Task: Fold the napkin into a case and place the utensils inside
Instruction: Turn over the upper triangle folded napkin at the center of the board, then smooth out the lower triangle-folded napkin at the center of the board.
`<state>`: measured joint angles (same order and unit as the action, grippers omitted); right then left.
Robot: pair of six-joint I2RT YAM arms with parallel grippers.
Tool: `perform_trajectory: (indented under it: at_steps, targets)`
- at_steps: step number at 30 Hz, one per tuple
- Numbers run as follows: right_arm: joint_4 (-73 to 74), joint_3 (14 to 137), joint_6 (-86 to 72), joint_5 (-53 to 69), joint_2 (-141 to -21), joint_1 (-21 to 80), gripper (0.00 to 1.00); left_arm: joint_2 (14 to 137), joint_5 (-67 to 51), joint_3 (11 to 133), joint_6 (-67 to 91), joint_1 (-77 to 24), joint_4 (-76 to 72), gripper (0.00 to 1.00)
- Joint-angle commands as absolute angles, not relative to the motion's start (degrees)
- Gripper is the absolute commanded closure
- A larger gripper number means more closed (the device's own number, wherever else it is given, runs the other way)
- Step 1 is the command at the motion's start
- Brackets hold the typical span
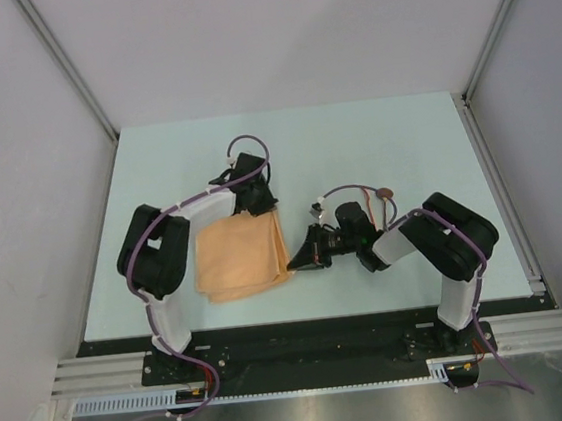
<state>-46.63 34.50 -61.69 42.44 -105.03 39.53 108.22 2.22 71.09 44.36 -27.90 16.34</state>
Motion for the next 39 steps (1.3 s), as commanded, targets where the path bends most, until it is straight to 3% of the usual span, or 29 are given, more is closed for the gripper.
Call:
perform_trajectory:
  at_steps: [1, 5, 6, 7, 8, 10, 11, 14, 16, 19, 20, 23, 29, 35, 39]
  targets:
    - [-37.72, 31.99, -51.97, 50.71, -102.74, 38.50, 1.00, 110.12, 4.22, 75.67, 46.67, -28.56, 4.66, 1.00]
    - [-28.16, 32.69, -45.38, 48.96, -100.99, 37.27, 0.95, 112.32, 4.57, 77.87, 45.71, -30.49, 4.66, 1.00]
    - [-25.08, 32.96, -43.61, 47.13, -98.99, 37.00, 0.84, 112.67, 4.92, 79.52, 44.66, -30.85, 5.79, 0.95]
    - [-21.57, 33.48, -41.33, 45.72, -97.66, 36.39, 0.77, 112.68, 5.27, 80.50, 43.95, -31.55, 7.11, 0.86]
    - [-15.96, 33.66, -38.18, 44.66, -96.25, 35.95, 0.60, 112.50, 5.36, 81.38, 42.29, -31.90, 9.56, 0.60]
    - [-7.00, 33.66, -34.99, 40.27, -90.99, 33.85, 0.48, 110.14, 5.53, 82.79, 40.35, -32.69, 11.85, 0.40]
    - [-4.16, 33.58, -32.20, 38.43, -88.97, 33.14, 0.38, 108.73, 5.71, 82.97, 38.60, -32.96, 14.82, 0.18]
    - [5.43, 34.62, -28.49, 32.35, -83.24, 30.07, 0.28, 104.69, 5.36, 85.34, 34.82, -33.05, 23.16, 0.05]
    - [8.42, 36.38, -26.81, 29.54, -81.66, 28.40, 0.26, 101.97, 5.10, 85.34, 33.23, -33.48, 26.44, 0.05]
    - [7.13, 40.23, -27.15, 29.70, -83.23, 24.97, 0.26, 99.15, 5.45, 81.14, 31.82, -36.11, 30.58, 0.23]
    - [6.08, 41.38, -27.42, 30.40, -85.67, 24.09, 0.33, 98.62, 5.36, 79.56, 31.99, -36.91, 31.11, 0.38]
    - [3.00, 46.31, -29.43, 33.57, -90.33, 24.43, 0.45, 96.77, 6.06, 73.49, 33.30, -41.12, 30.68, 0.53]
    - [-3.77, 45.18, -31.81, 37.53, -93.69, 29.79, 0.52, 95.54, 12.04, 67.59, 34.45, -49.30, 31.91, 0.39]
    - [-9.58, 40.00, -33.57, 37.27, -95.89, 32.78, 0.55, 95.28, 11.78, 64.87, 36.21, -51.06, 32.17, 0.43]
    - [-12.74, 38.59, -34.28, 38.32, -97.55, 33.22, 0.63, 95.27, 9.77, 62.67, 36.47, -51.33, 31.03, 0.48]
